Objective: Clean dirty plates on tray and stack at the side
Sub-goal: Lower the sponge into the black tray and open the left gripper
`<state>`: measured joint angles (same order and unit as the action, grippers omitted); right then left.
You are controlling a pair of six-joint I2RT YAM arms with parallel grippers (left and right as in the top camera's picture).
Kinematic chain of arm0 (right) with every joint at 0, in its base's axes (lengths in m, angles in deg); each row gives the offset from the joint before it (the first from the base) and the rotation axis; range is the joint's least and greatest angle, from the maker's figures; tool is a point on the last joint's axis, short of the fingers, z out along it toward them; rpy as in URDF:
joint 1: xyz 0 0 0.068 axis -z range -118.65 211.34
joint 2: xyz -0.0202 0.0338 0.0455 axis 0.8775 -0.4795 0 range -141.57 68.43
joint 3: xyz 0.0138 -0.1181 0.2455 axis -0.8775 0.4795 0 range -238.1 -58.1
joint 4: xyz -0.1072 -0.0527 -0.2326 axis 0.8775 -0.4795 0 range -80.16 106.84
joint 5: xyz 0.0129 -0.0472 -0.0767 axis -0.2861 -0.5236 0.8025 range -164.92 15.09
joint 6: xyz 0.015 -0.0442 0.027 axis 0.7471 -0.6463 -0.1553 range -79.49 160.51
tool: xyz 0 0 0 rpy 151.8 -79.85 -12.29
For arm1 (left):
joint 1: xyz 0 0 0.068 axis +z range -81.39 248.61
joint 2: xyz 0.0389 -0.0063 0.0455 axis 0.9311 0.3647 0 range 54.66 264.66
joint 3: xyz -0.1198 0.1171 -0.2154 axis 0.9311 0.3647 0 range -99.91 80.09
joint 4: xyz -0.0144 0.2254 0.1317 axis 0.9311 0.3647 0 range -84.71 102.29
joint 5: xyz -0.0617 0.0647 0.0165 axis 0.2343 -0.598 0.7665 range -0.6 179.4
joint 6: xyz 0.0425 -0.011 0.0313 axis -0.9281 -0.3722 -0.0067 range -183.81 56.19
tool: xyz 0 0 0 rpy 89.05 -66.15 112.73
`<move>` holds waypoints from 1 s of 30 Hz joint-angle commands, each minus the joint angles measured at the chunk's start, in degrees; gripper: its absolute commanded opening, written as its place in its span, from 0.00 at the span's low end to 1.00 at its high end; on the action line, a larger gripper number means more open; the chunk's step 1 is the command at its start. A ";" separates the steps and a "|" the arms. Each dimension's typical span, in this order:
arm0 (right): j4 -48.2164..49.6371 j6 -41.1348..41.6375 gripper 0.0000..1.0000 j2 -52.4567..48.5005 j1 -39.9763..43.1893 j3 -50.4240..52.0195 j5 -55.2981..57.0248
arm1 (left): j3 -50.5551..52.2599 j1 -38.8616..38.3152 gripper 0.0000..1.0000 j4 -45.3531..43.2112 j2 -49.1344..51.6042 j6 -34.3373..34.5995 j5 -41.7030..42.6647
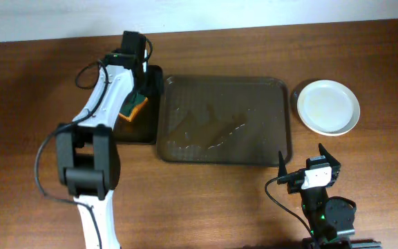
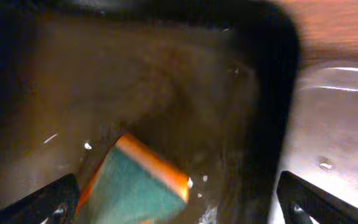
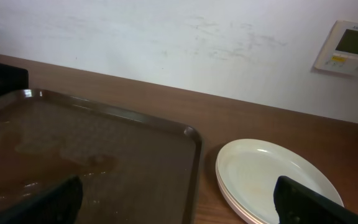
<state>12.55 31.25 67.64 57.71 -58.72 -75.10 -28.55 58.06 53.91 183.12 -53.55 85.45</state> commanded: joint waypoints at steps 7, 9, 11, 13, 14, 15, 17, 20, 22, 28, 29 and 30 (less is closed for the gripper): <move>-0.35 -0.17 0.98 0.61 -0.37 0.31 0.85 | 0.44 6.25 1.00 14.49 -16.02 -0.13 -7.48; -0.37 -0.17 0.98 0.61 -0.37 0.31 0.85 | 6.97 7.85 1.00 12.98 -21.81 -0.11 -7.48; -0.37 -0.17 0.98 0.61 -0.37 0.31 0.85 | 20.35 8.87 1.00 3.96 -30.97 -0.11 -7.39; -0.37 -0.17 0.98 0.61 -0.37 0.31 0.87 | 38.38 8.90 1.00 -13.20 -43.32 -0.11 -6.10; -0.37 -0.17 0.98 0.61 -0.37 0.31 0.85 | 43.32 8.90 1.00 -18.71 -46.73 -0.11 -5.35; -0.35 -0.17 0.98 0.61 -0.37 0.31 0.85 | 50.99 8.90 0.99 -27.74 -52.04 -0.11 -3.48; -0.35 -0.15 0.98 0.61 -0.37 0.31 0.85 | 65.40 8.90 1.00 -42.56 -63.28 -0.11 -1.64; -0.37 -0.17 0.98 0.61 -0.37 0.31 0.85 | 76.67 8.90 1.00 -46.95 -75.21 -0.13 -1.81; -0.35 -0.15 0.98 0.61 -0.37 0.31 0.85 | 83.30 8.90 1.00 -46.99 -83.87 -0.11 -4.31; -0.35 -0.17 0.98 0.61 -0.37 0.31 0.85 | 97.57 9.51 0.99 -54.66 -96.85 -0.09 -7.91; -0.37 -0.15 0.98 0.61 -0.37 0.31 0.85 | 100.69 10.12 1.00 -56.87 -99.71 -0.09 -7.91; -0.35 -0.17 0.98 0.61 -0.37 0.31 0.87 | 102.84 10.60 0.99 -58.38 -101.72 -0.09 -7.91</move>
<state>12.57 31.23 67.88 57.71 -58.72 -74.71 68.71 67.29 -1.48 86.69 -53.53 78.66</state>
